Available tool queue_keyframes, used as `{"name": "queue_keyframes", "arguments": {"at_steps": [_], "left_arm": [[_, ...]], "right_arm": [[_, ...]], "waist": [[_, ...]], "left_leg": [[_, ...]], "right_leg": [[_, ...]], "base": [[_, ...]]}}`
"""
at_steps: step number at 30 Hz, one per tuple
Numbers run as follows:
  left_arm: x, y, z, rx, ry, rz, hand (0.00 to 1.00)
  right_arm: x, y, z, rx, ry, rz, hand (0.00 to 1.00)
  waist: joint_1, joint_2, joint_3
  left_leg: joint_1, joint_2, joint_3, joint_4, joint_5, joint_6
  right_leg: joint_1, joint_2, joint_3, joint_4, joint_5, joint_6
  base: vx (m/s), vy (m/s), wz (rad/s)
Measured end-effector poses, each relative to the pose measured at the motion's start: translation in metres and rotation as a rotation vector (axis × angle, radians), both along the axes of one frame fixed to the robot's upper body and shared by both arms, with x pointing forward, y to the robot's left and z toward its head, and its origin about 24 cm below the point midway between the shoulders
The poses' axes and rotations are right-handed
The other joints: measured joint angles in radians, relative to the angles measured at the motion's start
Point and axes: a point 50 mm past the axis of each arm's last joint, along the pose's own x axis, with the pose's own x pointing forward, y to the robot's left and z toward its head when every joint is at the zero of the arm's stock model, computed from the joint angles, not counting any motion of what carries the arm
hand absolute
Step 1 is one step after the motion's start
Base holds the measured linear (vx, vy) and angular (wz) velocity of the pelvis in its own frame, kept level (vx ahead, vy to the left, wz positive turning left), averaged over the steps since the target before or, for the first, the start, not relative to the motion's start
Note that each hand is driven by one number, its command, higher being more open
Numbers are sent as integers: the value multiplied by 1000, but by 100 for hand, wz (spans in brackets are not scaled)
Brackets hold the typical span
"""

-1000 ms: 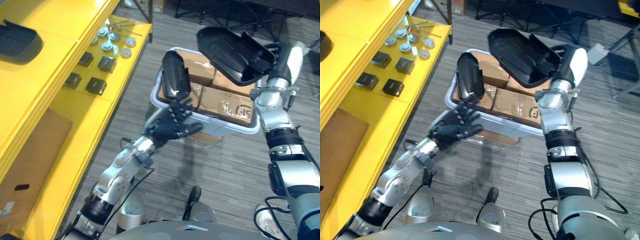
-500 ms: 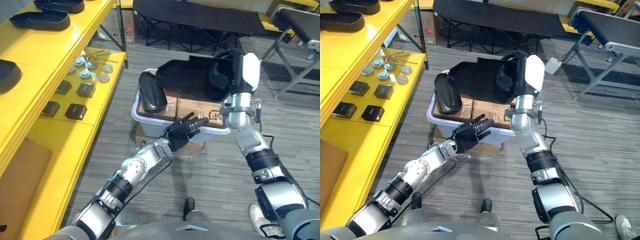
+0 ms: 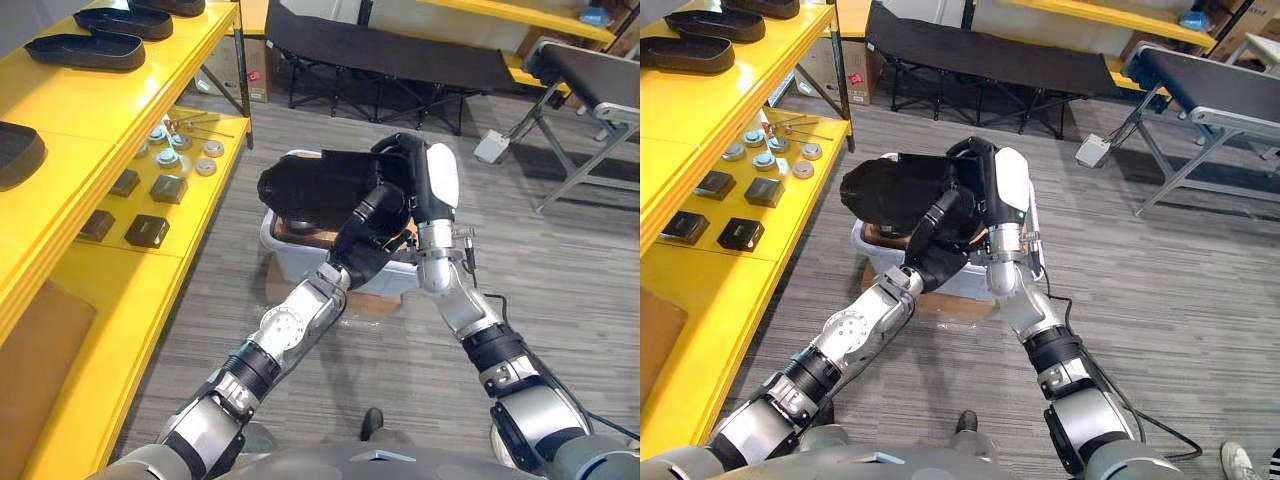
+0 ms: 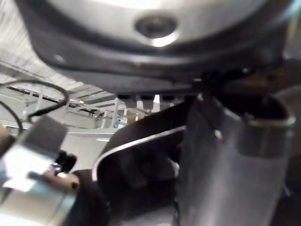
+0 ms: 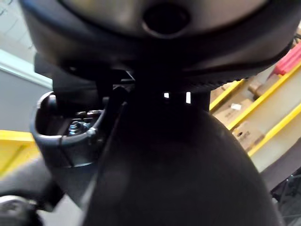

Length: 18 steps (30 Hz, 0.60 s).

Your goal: Walk over and take three plastic housings, then place them on the shelf

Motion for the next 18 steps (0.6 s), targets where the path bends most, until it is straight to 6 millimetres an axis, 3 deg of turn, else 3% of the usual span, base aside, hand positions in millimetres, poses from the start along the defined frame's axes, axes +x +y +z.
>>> {"name": "queue_keyframes", "arguments": {"at_steps": [5,6,11,18], "left_arm": [[5,8,-6,-39,95,111,100],[6,8,-7,-55,112,136,0],[15,26,-18,-113,235,391,0],[15,36,-26,-113,179,500,0]], "right_arm": [[-8,10,-9,1,-9,24,0],[-9,11,-10,0,-8,30,0],[-16,14,-19,10,8,57,0],[-21,25,-25,58,24,67,0]], "waist": [[3,0,-15],[3,0,-15],[2,-3,-21],[3,-4,-21]], "left_leg": [[8,0,1,0,-3,-3],[10,0,3,0,-4,-3],[16,1,5,-2,-6,-4],[16,1,5,0,-6,-5]], "right_leg": [[5,0,2,0,-1,0],[6,0,5,0,-1,0],[6,1,11,0,-3,-4],[7,1,11,0,-3,-4]], "base": [[-2,1,-1],[-18,6,-8],[-12,1,-3],[0,0,0]]}}
